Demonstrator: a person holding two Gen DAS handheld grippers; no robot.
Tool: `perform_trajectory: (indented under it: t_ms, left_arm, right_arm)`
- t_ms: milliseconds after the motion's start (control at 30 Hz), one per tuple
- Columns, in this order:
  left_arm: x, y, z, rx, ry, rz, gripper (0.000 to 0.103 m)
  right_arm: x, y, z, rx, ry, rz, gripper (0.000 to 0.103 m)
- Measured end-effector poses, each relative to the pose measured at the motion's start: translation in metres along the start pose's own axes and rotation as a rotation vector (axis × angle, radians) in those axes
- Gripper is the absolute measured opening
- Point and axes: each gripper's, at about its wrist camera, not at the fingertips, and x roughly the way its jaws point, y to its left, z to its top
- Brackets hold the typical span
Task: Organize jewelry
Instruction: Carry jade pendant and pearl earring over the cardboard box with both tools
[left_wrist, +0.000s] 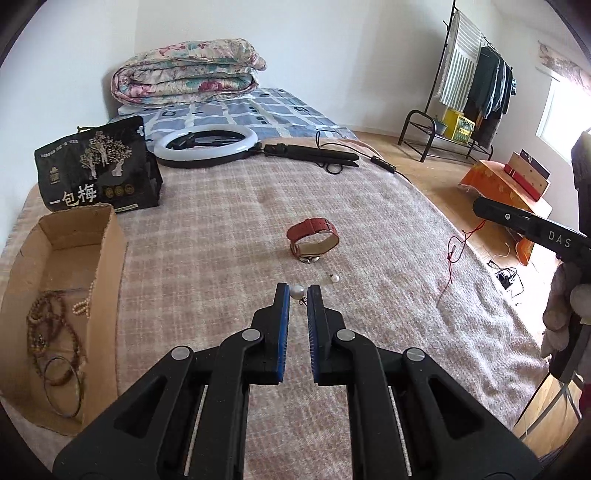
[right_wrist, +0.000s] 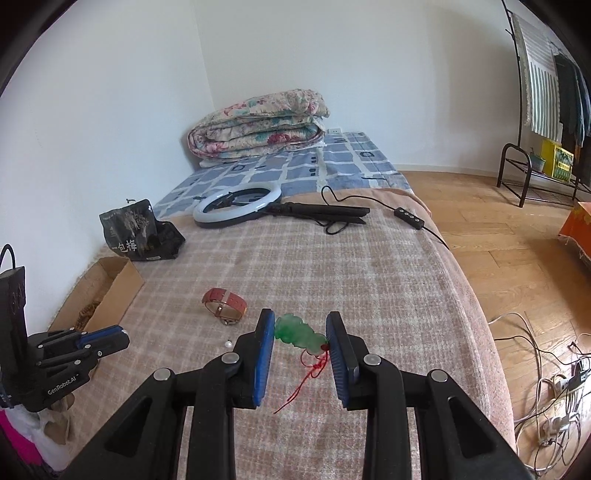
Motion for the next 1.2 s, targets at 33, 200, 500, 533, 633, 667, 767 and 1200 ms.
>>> perform_trajectory:
  t_ms: [33, 200, 500, 533, 633, 667, 767, 1200]
  left_arm:
    - [-0.004, 0.006, 0.001, -0.008, -0.003, 0.003, 0.008]
    - [-0.024, 0.030, 0.000, -0.030, -0.026, 0.026, 0.008]
    - [-0.060, 0.081, -0.009, -0.081, -0.060, 0.079, 0.008]
    - [-0.064, 0.087, -0.010, -0.089, -0.063, 0.086, 0.008]
    - [-0.074, 0.107, -0.015, -0.114, -0.069, 0.106, 0.008]
    - [-0.078, 0.115, -0.017, -0.122, -0.071, 0.116, 0.008]
    - [-0.088, 0.135, -0.023, -0.149, -0.077, 0.138, 0.008]
    - [-0.111, 0.206, -0.048, -0.247, -0.068, 0.224, 0.008]
  right_arm:
    - [-0.001, 0.006, 0.002, -0.002, -0.004, 0.008, 0.029]
    - [-0.004, 0.043, 0.013, -0.031, -0.024, 0.052, 0.029]
    - [0.007, 0.128, 0.032, -0.099, -0.043, 0.158, 0.029]
    - [0.009, 0.138, 0.032, -0.108, -0.042, 0.169, 0.029]
    - [0.016, 0.169, 0.034, -0.134, -0.041, 0.207, 0.029]
    - [0.019, 0.179, 0.035, -0.140, -0.041, 0.220, 0.029]
    - [0.026, 0.208, 0.036, -0.156, -0.041, 0.255, 0.029]
    - [0.055, 0.303, 0.030, -0.197, -0.018, 0.395, 0.029]
